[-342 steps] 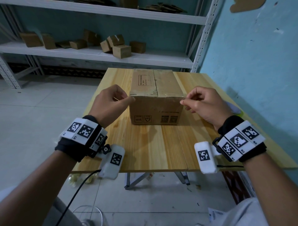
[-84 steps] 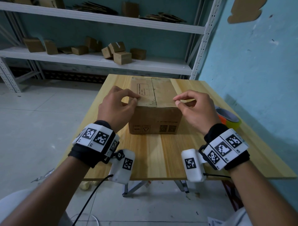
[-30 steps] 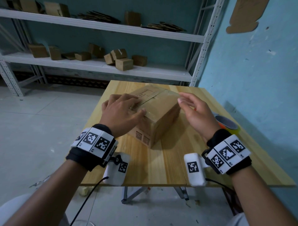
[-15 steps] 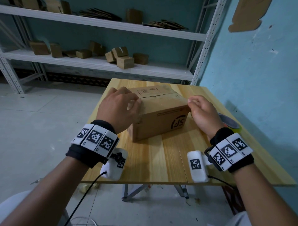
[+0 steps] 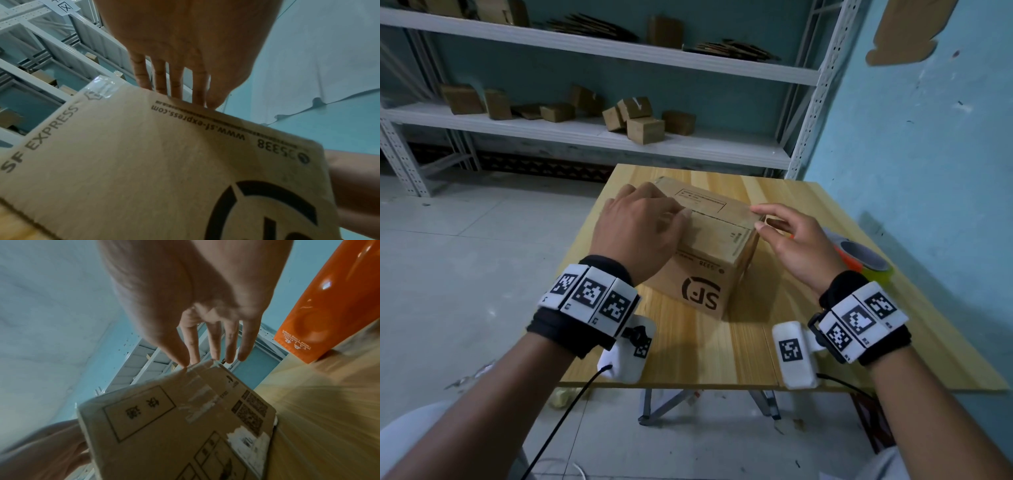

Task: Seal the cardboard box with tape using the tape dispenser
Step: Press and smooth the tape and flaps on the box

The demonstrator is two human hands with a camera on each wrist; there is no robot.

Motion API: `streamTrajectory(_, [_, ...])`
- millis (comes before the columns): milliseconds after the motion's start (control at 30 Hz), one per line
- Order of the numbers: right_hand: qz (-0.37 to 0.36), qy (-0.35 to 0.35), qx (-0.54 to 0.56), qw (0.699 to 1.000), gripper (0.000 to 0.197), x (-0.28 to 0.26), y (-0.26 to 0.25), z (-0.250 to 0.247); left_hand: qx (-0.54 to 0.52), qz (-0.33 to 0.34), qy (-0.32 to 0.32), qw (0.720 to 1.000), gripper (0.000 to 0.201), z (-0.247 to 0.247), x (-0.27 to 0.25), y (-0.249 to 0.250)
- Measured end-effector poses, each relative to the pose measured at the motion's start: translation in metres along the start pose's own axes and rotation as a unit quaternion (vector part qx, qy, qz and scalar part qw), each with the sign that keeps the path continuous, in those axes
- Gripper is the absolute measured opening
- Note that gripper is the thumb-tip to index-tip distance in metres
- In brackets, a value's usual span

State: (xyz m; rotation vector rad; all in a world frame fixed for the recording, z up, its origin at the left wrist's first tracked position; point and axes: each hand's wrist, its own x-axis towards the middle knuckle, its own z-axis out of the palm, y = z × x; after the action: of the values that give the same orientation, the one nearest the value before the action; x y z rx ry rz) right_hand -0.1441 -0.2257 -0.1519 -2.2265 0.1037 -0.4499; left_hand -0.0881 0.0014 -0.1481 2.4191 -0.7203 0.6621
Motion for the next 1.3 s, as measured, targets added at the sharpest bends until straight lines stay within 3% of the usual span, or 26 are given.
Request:
streamTrajectory(200, [-0.025,0.061,-0.031,0.997,0.024,-0.002,0.0,-0.002,-0.045,0.006,-0.074,0.996,0.038,-0.002,-0.002,0.005])
streamTrajectory(467, [-0.054,0.084,-0.074,0.992,0.032,-0.004,-0.004,0.003,-0.075,-0.007,-0.106,0.991,0.037,0.005,-0.002,0.007])
streamTrajectory(700, [-0.071,0.076,-0.05,0.993,0.017,-0.006,-0.009,0.007,-0.092,-0.023,-0.104,0.99,0.032,0.006,-0.001,0.006])
streamTrajectory(967, [-0.092,0.017,-0.009,0.996,0.01,-0.008,-0.019,0.007,-0.09,-0.008,-0.09,0.992,0.026,0.0,0.003,0.01])
streamTrajectory(1300, [-0.088,0.015,-0.065,0.994,0.006,-0.029,-0.04,0.006,-0.076,-0.02,-0.117,0.99,0.023,-0.014,-0.01,0.02])
